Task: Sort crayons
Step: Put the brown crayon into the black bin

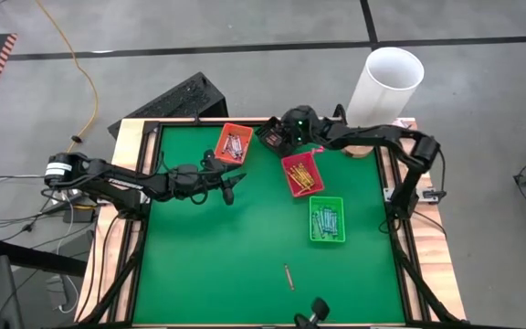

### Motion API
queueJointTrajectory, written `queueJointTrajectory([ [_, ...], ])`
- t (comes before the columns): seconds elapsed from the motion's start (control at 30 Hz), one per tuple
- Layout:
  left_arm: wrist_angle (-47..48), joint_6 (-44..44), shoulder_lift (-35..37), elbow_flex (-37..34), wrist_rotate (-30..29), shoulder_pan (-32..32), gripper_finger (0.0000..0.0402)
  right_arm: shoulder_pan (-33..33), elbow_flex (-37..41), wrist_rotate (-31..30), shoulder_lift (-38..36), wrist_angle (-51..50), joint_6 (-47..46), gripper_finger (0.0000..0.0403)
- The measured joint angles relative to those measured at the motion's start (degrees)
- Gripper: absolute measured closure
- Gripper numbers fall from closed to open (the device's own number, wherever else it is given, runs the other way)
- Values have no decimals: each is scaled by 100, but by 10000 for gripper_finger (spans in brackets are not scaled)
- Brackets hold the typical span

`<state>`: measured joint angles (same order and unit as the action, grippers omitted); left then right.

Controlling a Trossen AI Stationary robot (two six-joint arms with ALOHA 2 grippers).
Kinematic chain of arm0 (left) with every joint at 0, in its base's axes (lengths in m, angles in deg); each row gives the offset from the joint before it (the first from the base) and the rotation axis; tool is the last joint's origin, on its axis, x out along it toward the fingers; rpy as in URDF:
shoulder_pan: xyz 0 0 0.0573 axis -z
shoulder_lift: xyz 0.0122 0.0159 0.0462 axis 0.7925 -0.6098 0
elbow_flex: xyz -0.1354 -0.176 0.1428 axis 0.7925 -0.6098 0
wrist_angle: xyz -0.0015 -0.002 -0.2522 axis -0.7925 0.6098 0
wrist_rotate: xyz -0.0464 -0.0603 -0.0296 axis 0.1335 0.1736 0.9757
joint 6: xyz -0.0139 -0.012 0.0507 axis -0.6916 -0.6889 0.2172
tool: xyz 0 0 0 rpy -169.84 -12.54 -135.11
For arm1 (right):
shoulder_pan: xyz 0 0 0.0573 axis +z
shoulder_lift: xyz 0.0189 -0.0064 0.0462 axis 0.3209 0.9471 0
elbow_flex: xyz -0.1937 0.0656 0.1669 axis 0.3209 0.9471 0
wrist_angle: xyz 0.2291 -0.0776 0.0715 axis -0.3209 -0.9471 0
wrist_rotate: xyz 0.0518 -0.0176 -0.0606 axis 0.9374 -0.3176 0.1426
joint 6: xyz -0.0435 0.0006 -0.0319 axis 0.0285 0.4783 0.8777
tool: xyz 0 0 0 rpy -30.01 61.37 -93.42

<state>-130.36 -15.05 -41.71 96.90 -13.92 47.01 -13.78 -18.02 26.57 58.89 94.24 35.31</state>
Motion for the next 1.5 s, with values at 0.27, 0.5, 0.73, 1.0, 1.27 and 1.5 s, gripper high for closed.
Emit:
queueJointTrajectory([
  [0.27, 74, -45, 0, 0, -22, 0, 246, -73, -837, -56, 773, -1044, 12, 392],
  [0.5, 311, -17, 0, 0, 1, 0, 246, -74, -1289, -62, 1091, -1482, 151, 317],
  [0.73, 416, 136, 0, 0, 392, 17, 246, -108, -1523, -70, 932, -1800, 233, 234],
  [1.0, 308, 771, -184, 44, 1743, 33, 246, 135, -1618, -56, -741, -2836, 1039, 224],
  [1.27, 318, 1707, -1437, 1228, 3773, 335, 246, 447, -1619, -73, -2661, -3372, 1153, 235],
  [1.5, 1702, 2722, -2743, 3185, 5014, 698, 246, 658, -1616, -97, -3388, -3707, 1034, 236],
])
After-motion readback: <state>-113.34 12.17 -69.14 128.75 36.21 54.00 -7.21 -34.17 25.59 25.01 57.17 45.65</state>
